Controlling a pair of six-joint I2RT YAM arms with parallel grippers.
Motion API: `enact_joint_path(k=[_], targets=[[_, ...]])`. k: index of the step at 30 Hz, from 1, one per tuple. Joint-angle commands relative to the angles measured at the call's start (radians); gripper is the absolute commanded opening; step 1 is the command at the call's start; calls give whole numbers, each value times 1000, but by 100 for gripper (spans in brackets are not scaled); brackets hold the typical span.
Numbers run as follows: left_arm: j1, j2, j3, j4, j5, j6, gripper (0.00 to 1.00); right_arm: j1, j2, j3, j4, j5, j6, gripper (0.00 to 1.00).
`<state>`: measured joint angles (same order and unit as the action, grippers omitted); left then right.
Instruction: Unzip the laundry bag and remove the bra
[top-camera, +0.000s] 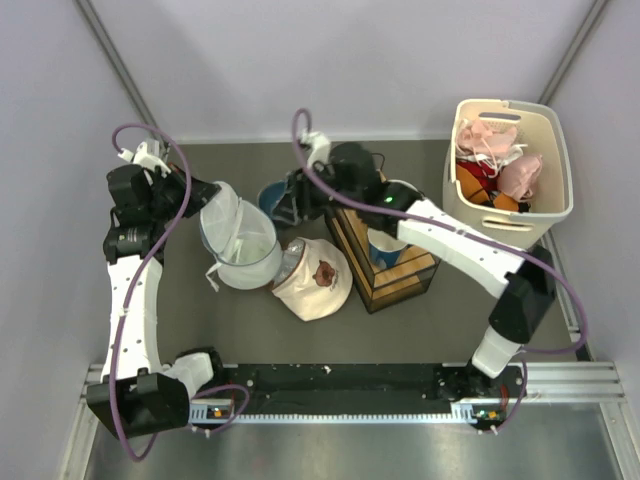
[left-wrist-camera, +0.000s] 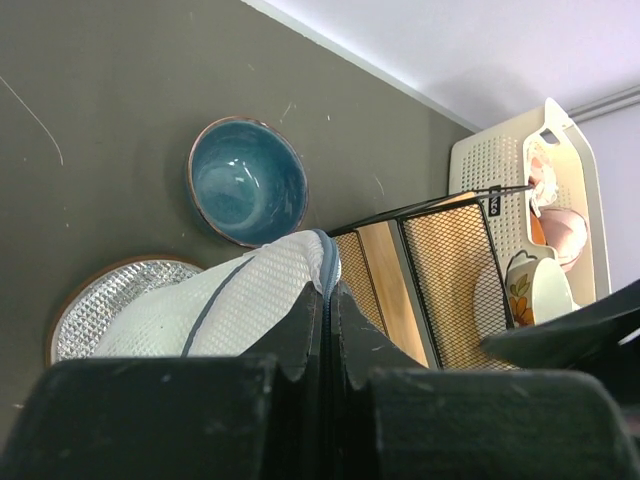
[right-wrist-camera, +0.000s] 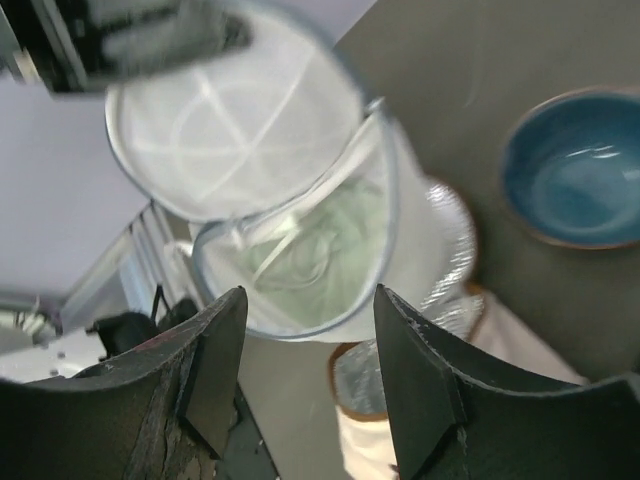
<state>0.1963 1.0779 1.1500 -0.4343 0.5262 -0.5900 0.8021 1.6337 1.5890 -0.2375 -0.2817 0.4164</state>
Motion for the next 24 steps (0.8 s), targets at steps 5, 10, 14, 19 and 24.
enact_joint_path(k=[5,10,14,19,24], targets=[[-1,-30,-6,32,18,12,0,149,173,134,-10,-24,-47,59],[-1,-36,-12,40,28,7,0,195,316,224,-40,-1,-47,63],[-3,-44,-13,37,26,13,0,195,399,276,-52,10,-34,64],[-1,-42,-19,39,24,15,0,203,469,339,-66,-16,-18,64],[-3,-41,-27,52,34,4,0,207,551,384,-69,-2,4,60]])
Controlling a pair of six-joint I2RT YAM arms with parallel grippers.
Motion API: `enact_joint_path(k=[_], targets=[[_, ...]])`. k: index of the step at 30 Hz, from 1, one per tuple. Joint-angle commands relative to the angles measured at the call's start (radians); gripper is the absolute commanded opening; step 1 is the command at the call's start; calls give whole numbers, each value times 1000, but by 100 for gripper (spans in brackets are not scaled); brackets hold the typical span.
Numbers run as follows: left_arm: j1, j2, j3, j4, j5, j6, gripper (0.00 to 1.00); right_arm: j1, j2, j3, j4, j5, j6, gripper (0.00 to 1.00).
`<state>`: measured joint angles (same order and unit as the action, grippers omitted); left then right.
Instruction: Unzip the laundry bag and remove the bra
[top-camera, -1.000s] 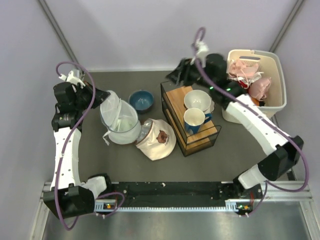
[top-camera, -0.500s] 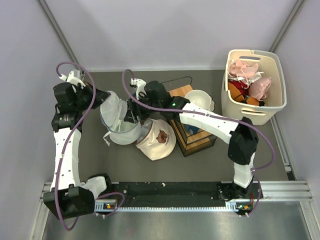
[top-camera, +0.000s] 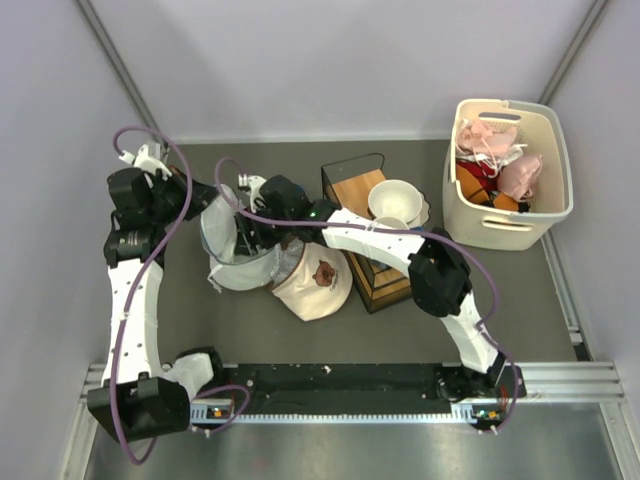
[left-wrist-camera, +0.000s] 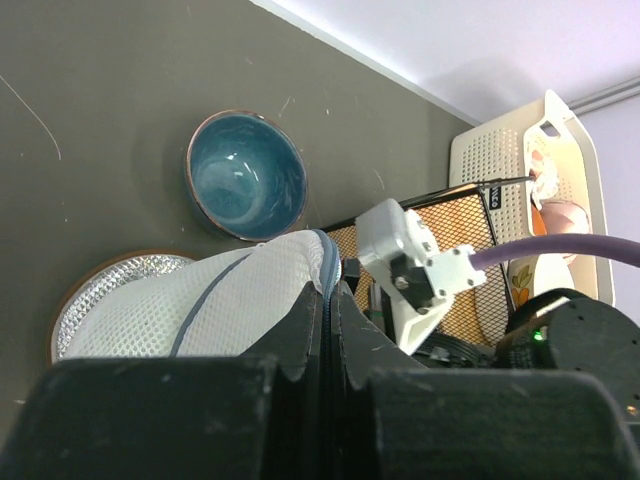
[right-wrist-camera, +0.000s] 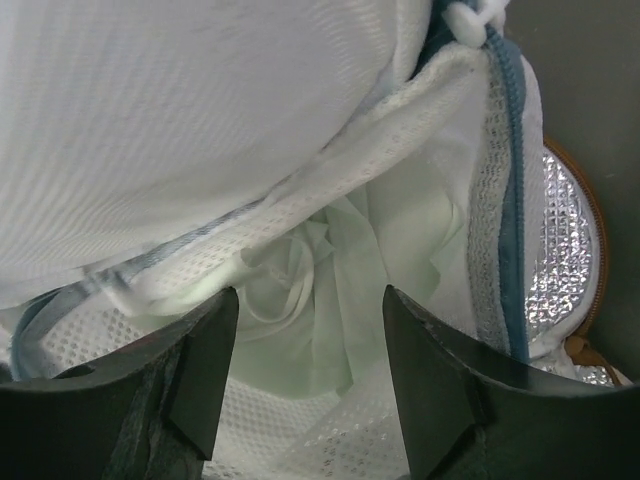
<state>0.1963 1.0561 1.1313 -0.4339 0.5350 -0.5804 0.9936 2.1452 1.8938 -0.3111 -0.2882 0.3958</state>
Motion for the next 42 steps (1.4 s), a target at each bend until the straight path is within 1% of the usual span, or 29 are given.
enact_joint_path(k=[1,2,3,4,5,9,13,17,23,26,27,28,31,33,34,36,37,42], targets=[[-1,-19,-8,50,28,-3,0,16,44,80,4,1,29,52],[-3,-21,-11,52,25,-2,0,16,42,80,3,-2,28,45],[-1,-22,-11,50,23,2,0,16,30,77,4,0,23,34],[-1,-22,-16,52,20,4,0,16,19,74,4,4,21,8],[-1,-22,-18,50,19,5,0,17,7,68,6,9,18,0],[-3,-12,-25,55,25,4,0,14,-88,13,17,30,-9,0],[-1,-8,-33,57,23,8,0,16,-224,-18,27,43,-32,0],[-1,-7,-41,58,22,10,0,14,-320,-32,27,72,-45,0],[-1,-10,-44,60,19,14,0,13,-384,-29,26,72,-64,0],[-1,-10,-44,58,20,11,0,8,-375,-24,24,66,-54,0],[-1,-11,-41,60,20,11,0,7,-348,-25,20,58,-46,0],[-1,-11,-39,58,22,11,0,7,-334,-28,20,47,-37,1],[-1,-15,-33,60,28,7,0,7,-245,-24,14,3,-8,19],[-1,-16,-30,64,34,-1,0,11,-199,-7,9,-23,2,20],[-3,-16,-27,66,40,-4,0,13,-150,-1,-2,-28,0,21],[-3,-16,-24,66,48,-6,0,26,-110,17,-13,-16,-23,28],[-3,-15,-21,66,49,-7,0,30,-75,22,-20,-8,-29,35],[-5,-2,-25,70,56,-12,0,39,1,25,-25,-17,-40,52]])
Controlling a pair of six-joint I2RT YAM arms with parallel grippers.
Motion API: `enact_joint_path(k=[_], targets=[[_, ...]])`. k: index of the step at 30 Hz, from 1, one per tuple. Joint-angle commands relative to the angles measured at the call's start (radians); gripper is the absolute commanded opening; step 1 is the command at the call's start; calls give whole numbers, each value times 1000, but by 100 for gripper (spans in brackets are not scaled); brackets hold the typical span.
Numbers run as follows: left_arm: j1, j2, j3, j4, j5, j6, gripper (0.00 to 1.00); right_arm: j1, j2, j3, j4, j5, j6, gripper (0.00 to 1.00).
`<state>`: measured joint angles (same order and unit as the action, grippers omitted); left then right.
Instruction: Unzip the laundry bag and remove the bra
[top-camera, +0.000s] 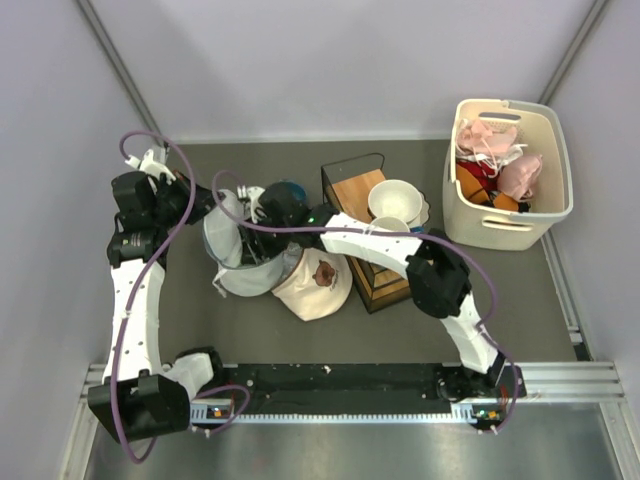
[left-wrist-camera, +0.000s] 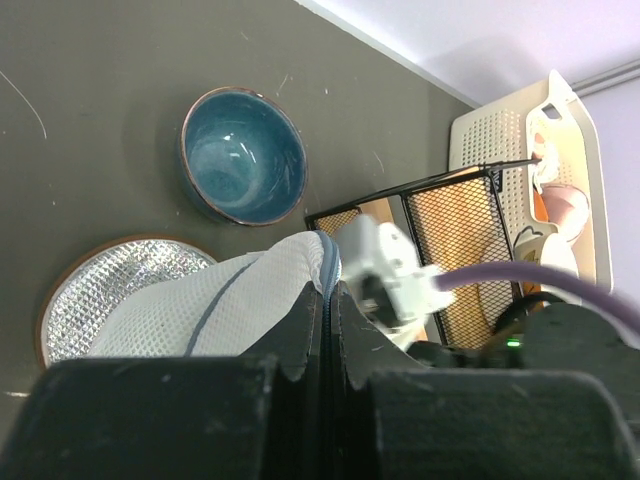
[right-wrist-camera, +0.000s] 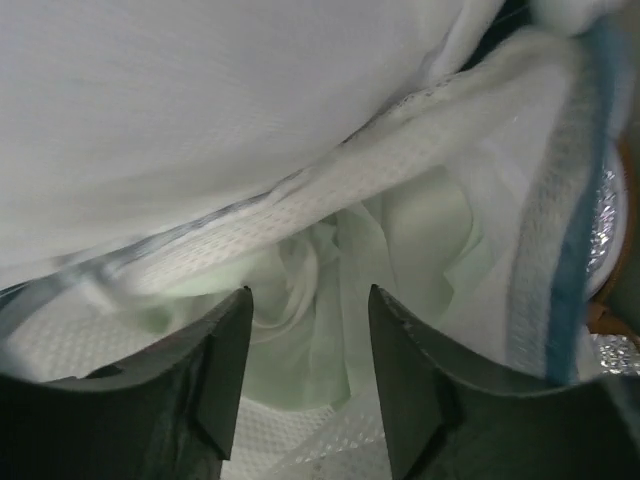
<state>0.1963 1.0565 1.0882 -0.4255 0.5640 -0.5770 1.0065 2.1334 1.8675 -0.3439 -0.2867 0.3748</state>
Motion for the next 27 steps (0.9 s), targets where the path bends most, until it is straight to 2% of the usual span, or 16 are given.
enact_joint_path(k=[1,3,6,8,9,12,14,15,17,18,20,27], targets=[[-5,0,13,65,31,-17,0,29,22,55,8,-20,-22,55],[-1,8,7,77,36,-21,0,32,46,50,14,-23,-30,57],[-5,16,-1,91,42,-24,0,41,60,4,92,-25,-28,68],[-5,17,-1,96,50,-29,0,49,65,-63,155,-17,-11,69],[-6,17,-2,99,48,-27,0,52,68,-89,249,-17,-1,70],[-9,11,-1,99,48,-29,0,50,71,-180,377,1,44,68],[-8,8,-4,99,48,-29,0,50,71,-214,465,3,64,62],[-8,8,-8,99,48,-29,0,52,68,-221,486,0,70,48],[-8,2,-16,100,42,-27,0,50,51,-243,531,-2,84,33],[-8,2,-23,100,39,-26,0,52,39,-254,542,3,87,16],[-8,-3,-31,97,34,-20,0,52,-1,-292,565,24,90,0],[-6,-3,-42,77,5,5,0,49,-161,-396,606,67,99,0]])
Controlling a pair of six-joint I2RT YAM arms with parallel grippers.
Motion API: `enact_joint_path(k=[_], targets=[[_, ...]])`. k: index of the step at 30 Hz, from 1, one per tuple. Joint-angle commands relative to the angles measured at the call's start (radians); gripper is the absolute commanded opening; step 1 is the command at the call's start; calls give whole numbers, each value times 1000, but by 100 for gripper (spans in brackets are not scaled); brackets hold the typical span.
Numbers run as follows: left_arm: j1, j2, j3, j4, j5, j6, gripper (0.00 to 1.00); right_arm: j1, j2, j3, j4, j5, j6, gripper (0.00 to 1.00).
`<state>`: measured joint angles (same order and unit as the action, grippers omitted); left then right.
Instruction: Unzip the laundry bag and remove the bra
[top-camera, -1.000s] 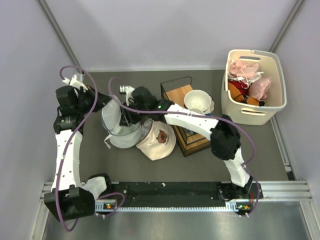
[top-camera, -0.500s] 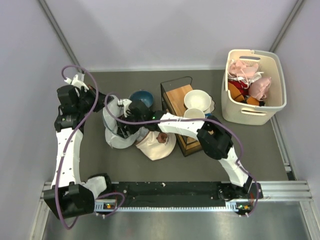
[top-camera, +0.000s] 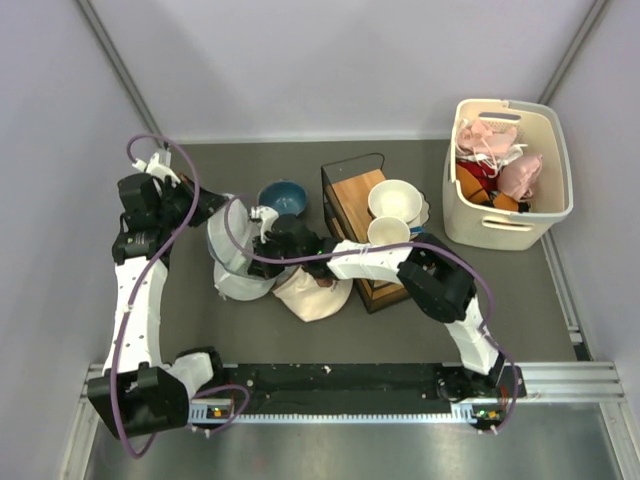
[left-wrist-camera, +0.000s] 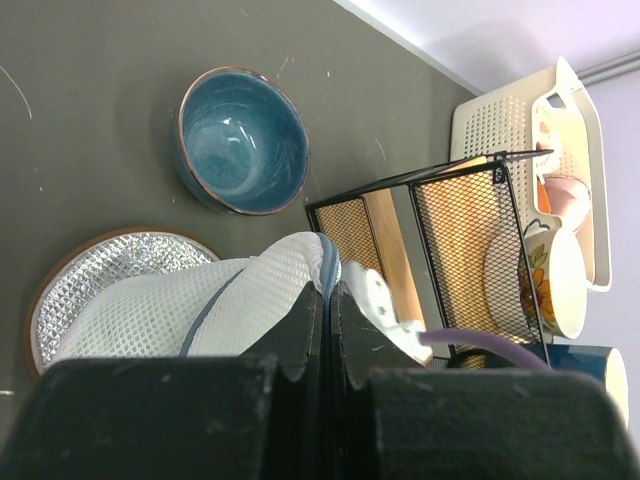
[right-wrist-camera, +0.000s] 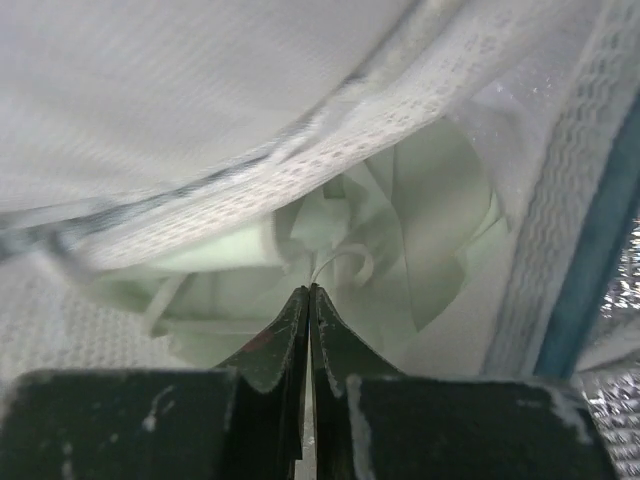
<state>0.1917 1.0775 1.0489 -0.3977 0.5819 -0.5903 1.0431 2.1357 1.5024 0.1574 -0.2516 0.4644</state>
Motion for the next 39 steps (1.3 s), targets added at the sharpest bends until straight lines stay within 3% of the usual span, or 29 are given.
enact_joint_path(k=[1,9,21,30,39], targets=[[-1,-24,-3,48,-17,21,0,11,-183,-40,108,37,10,0],[0,-22,-3,33,-30,35,0,9,-336,-87,107,66,-13,0],[0,-14,-18,33,-31,50,0,9,-306,-50,21,66,-38,0],[0,24,-61,42,-44,66,0,-21,-408,240,-189,23,-133,0],[2,19,-67,43,-33,67,0,-77,-454,577,-256,12,-230,0]])
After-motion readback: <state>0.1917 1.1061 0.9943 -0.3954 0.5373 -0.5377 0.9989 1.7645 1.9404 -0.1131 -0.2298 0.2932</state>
